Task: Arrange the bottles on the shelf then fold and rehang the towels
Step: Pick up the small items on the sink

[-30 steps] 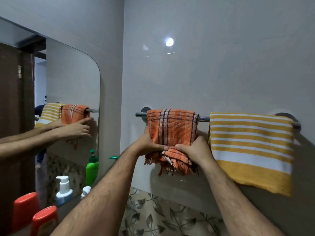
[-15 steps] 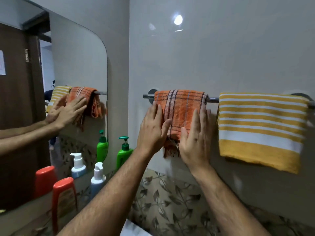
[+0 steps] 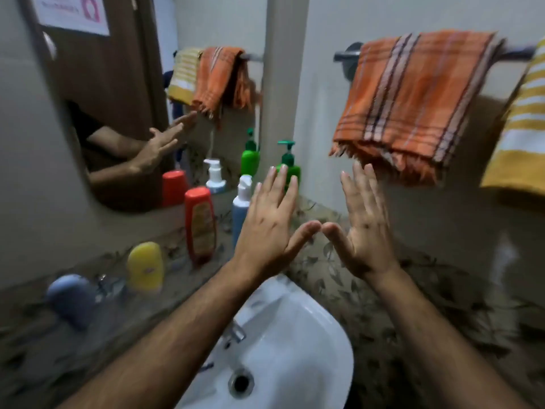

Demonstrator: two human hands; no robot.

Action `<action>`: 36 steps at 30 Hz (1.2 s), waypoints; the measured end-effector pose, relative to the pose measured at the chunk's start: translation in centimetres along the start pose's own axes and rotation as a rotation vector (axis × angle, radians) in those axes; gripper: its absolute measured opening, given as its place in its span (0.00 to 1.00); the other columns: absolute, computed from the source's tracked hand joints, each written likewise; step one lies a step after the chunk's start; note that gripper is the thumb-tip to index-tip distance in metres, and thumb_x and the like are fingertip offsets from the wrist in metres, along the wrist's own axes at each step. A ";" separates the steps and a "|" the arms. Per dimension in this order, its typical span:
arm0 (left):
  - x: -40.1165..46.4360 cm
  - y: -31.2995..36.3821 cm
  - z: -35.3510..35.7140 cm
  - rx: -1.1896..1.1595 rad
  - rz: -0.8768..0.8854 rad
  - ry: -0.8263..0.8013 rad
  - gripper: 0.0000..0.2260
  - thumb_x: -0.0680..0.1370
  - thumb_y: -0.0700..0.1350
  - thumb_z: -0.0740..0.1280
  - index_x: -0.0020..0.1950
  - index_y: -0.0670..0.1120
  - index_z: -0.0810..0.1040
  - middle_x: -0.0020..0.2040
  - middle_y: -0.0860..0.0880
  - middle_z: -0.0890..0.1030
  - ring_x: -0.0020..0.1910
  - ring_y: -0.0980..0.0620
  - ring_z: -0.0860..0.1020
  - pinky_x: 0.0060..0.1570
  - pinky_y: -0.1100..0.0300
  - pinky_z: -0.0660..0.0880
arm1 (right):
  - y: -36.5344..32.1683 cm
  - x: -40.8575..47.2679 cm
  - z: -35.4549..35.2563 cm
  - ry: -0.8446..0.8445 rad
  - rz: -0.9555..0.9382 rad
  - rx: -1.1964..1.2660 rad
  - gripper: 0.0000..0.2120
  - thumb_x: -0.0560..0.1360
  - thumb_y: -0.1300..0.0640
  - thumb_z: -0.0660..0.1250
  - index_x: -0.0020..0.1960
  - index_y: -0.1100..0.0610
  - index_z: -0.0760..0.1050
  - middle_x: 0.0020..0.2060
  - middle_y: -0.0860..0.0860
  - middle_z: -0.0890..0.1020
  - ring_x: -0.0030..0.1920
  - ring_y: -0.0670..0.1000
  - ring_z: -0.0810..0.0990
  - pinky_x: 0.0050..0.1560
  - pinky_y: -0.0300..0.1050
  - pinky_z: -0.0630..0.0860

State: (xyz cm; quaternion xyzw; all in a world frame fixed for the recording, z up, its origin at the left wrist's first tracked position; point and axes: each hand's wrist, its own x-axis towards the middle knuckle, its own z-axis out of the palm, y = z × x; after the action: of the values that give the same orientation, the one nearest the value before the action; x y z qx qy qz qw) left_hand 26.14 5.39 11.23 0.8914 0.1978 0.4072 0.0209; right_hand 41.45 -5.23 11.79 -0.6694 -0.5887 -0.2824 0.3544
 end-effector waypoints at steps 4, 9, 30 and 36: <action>-7.7 -1.7 1.4 0.072 -0.145 -0.129 0.42 0.76 0.71 0.46 0.79 0.42 0.54 0.80 0.44 0.49 0.79 0.49 0.43 0.77 0.49 0.43 | 0.3 -5.3 5.9 -0.237 0.037 0.073 0.49 0.71 0.22 0.40 0.80 0.54 0.54 0.80 0.56 0.51 0.80 0.56 0.44 0.78 0.59 0.44; -16.0 -2.5 3.3 0.158 -0.382 -0.241 0.42 0.75 0.73 0.46 0.79 0.44 0.52 0.80 0.45 0.47 0.79 0.50 0.41 0.77 0.48 0.45 | 0.3 -10.4 11.3 -0.481 0.018 0.101 0.51 0.69 0.20 0.41 0.80 0.53 0.50 0.80 0.54 0.46 0.80 0.55 0.40 0.77 0.59 0.41; -33.9 -1.8 5.4 0.510 -1.033 -0.547 0.46 0.71 0.75 0.39 0.80 0.46 0.49 0.80 0.43 0.48 0.79 0.45 0.43 0.75 0.47 0.41 | -5.6 -22.9 21.2 -1.036 -0.357 0.327 0.48 0.70 0.24 0.54 0.80 0.52 0.49 0.80 0.55 0.46 0.80 0.59 0.41 0.77 0.59 0.51; -35.6 -5.7 4.1 0.510 -1.077 -0.561 0.47 0.70 0.76 0.36 0.80 0.47 0.51 0.80 0.43 0.49 0.79 0.45 0.46 0.75 0.46 0.45 | -11.2 -21.9 24.8 -1.086 -0.321 0.286 0.44 0.74 0.32 0.63 0.80 0.52 0.52 0.80 0.56 0.52 0.79 0.58 0.51 0.76 0.54 0.56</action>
State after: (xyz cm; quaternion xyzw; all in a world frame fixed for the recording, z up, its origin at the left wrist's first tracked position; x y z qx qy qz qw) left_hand 6.20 -2.07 -18.17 0.7170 0.6936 0.0325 0.0607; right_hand 26.15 2.47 -18.66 -0.5662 -0.8123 0.1334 0.0416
